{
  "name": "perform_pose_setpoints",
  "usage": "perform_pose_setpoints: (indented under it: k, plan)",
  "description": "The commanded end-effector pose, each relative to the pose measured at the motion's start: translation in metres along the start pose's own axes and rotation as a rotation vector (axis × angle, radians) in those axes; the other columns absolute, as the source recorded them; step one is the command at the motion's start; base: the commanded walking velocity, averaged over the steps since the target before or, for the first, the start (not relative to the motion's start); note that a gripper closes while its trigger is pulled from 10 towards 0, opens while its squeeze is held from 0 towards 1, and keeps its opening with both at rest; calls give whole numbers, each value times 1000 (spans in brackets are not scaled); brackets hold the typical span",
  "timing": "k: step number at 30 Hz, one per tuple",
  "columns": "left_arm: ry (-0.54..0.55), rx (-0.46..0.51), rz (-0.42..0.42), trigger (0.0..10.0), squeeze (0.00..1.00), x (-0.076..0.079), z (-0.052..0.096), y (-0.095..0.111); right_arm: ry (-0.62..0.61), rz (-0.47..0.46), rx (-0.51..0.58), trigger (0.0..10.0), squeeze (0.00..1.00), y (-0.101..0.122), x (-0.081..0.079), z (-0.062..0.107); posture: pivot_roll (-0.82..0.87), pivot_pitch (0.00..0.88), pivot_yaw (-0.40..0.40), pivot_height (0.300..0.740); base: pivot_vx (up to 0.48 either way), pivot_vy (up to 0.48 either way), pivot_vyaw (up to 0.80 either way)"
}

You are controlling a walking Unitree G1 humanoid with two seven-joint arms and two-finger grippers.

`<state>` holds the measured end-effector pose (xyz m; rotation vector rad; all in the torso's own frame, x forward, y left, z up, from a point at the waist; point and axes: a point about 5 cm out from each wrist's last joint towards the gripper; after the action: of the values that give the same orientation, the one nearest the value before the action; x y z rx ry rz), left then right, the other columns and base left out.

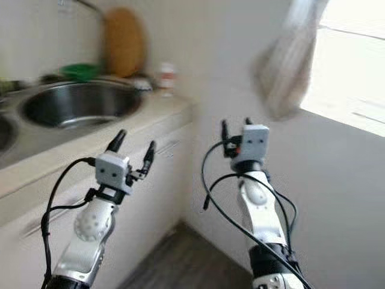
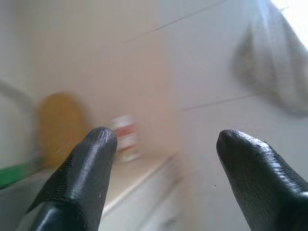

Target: Kitchen organization

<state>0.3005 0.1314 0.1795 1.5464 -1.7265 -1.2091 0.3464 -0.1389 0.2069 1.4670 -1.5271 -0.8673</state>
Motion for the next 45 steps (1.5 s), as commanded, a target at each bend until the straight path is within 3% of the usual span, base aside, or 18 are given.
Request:
perform_pose_setpoints:
  k: [1, 45]
  plan:
    - [2, 18, -15, 10000, 0, -5, -1, 3, -3, -10, 17, 10000, 0, 4, -1, 0, -26, 0, -44, 740, 0, 0, -800]
    - [2, -1, 14, 10000, 0, -3, 2, -1, -100, 3, -33, 10000, 0, 0, 13, 2, -41, 0, -45, 740, 0, 0, -800]
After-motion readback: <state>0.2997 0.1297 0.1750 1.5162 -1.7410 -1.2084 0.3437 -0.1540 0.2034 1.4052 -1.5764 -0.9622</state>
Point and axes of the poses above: a point about 5 cm out from each wrist's last joint towards the gripper, its own z axis pointing back from the gripper into the wrist, its own y axis along the axis of the wrist's last joint, x = y × z, and after that the axes turned 7 degrees about z, right-handed
